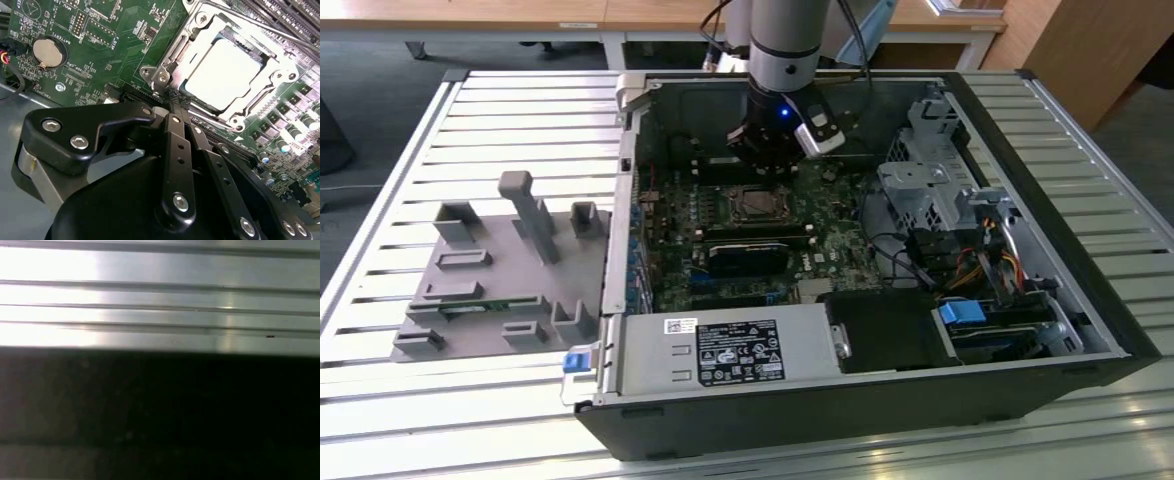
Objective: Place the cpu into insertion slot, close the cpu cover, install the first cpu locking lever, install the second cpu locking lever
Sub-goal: 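Install the first cpu locking lever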
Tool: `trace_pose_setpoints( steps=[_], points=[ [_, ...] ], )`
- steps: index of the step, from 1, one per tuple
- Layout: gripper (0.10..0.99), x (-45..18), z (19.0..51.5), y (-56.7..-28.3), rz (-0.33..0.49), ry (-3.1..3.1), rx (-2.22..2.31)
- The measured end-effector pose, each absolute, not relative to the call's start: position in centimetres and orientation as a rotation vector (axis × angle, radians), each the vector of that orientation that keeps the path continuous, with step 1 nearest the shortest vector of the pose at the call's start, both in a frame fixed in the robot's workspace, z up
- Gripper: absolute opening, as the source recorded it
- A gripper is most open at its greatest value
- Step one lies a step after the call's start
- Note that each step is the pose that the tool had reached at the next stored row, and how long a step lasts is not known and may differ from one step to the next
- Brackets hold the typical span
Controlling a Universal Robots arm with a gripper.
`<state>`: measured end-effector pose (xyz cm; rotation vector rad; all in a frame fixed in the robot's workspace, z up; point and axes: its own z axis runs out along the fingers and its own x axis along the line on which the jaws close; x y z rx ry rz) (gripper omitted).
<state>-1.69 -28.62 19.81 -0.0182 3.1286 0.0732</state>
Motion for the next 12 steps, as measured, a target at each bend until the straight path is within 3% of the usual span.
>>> trace_pose_setpoints(
  steps=[12],
  points=[
    [0.106,-1.68,19.68,-28.52,0.074,3.129,-0.018]
  ],
)
